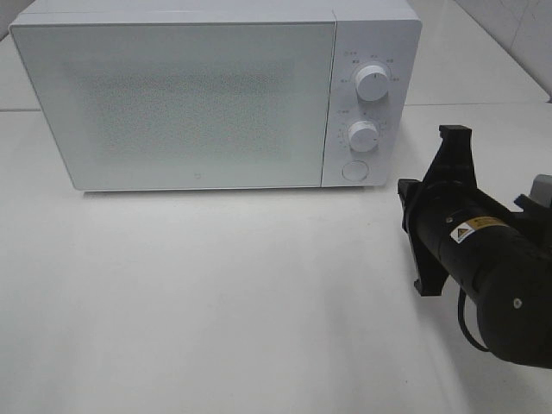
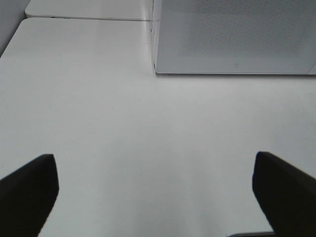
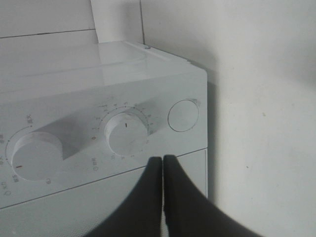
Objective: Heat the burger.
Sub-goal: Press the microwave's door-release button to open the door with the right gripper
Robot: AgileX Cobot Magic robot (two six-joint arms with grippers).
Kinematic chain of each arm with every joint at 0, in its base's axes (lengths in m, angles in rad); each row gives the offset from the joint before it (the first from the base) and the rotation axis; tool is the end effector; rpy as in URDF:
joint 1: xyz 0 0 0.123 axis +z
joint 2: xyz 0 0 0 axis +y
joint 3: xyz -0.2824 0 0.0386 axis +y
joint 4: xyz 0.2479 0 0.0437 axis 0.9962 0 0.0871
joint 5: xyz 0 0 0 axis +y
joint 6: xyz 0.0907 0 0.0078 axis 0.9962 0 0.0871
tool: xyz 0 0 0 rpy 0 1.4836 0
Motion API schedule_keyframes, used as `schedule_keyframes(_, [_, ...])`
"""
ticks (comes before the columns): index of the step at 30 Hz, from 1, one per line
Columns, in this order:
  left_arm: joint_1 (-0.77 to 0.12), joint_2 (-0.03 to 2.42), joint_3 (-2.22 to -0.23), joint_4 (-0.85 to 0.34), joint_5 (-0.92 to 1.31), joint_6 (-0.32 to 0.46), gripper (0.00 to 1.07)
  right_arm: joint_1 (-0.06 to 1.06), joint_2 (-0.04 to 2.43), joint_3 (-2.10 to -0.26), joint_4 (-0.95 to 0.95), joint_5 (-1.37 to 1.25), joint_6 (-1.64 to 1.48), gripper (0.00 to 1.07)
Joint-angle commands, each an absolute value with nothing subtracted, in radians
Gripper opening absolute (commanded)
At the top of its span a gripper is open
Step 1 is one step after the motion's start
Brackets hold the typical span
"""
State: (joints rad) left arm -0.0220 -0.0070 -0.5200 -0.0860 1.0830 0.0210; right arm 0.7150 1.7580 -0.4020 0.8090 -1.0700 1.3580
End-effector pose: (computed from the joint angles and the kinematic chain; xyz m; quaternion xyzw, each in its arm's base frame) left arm -0.0095 -0.0067 0.2811 0.0210 0.8510 -0.0432 0.5230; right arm 0.2279 0.1214 0.1349 0.5710 0.5596 0.4261 0.4234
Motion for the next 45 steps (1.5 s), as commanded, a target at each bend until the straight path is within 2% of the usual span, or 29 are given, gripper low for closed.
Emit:
schedule_keyframes(1, [-0.023, -0.027, -0.518, -0.094, 1.07, 0.019, 1.0, 0.701, 1.787, -0.429, 0.785, -1.057, 1.342, 0.0])
schedule_keyframes(18, [-0.023, -0.027, -0.518, -0.094, 1.07, 0.02, 1.0, 0.697, 1.984, -0.612, 0.778, -1.024, 1.37, 0.0])
schedule_keyframes(38, [-0.023, -0.02, -0.518, -0.094, 1.07, 0.02, 1.0, 0.57, 2.074, -0.762, 0.725, -0.954, 1.322, 0.0])
schedule_keyframes(45, [-0.023, -0.02, -0.518, -0.094, 1.07, 0.02, 1.0, 0.57, 2.115, -0.807, 0.702, -0.939, 1.334, 0.0])
